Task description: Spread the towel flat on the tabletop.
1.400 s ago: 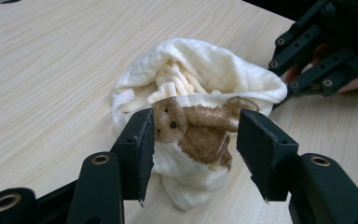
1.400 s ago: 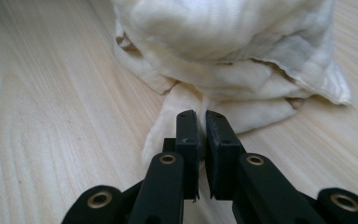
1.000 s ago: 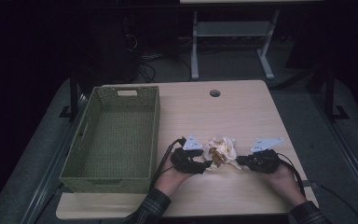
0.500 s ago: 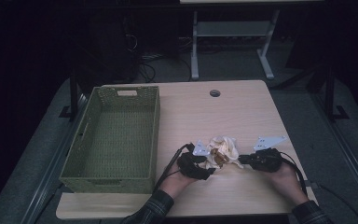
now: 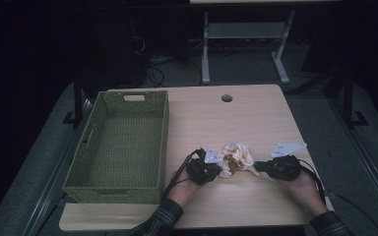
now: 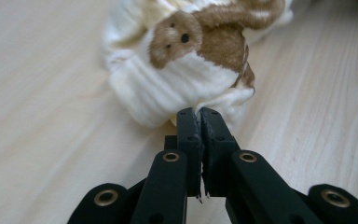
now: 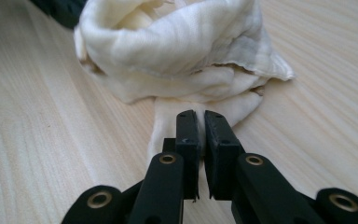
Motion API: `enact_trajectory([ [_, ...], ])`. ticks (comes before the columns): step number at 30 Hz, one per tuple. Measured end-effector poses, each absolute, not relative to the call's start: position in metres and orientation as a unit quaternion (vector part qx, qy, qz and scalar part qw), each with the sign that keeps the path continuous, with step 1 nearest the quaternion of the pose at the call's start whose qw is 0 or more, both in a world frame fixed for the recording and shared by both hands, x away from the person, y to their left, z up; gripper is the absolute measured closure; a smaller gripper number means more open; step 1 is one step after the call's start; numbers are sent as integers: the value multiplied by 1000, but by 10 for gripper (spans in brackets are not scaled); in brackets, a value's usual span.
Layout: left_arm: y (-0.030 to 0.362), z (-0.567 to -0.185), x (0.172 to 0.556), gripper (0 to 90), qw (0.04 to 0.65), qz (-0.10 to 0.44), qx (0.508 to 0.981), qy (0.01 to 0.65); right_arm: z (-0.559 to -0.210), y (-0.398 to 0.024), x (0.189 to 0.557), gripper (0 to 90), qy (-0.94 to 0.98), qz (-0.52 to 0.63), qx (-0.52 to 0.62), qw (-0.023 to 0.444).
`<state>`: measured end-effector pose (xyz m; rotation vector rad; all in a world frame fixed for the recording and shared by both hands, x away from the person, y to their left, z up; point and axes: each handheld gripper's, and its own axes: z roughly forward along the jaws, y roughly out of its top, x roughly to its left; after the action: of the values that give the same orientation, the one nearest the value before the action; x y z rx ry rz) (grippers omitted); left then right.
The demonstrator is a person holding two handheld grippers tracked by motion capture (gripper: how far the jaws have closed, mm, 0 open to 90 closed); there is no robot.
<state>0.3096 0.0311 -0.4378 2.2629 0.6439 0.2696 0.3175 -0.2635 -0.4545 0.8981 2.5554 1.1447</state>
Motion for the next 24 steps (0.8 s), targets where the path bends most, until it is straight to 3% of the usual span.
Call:
enact_trajectory([
  [19,48,-429,317,874,383,143,854,323,-438,-324,328,856,834,387,359,161],
  [24,48,-428,319,874,378,150,847,341,-439,-341,332,858,826,387,379,160],
])
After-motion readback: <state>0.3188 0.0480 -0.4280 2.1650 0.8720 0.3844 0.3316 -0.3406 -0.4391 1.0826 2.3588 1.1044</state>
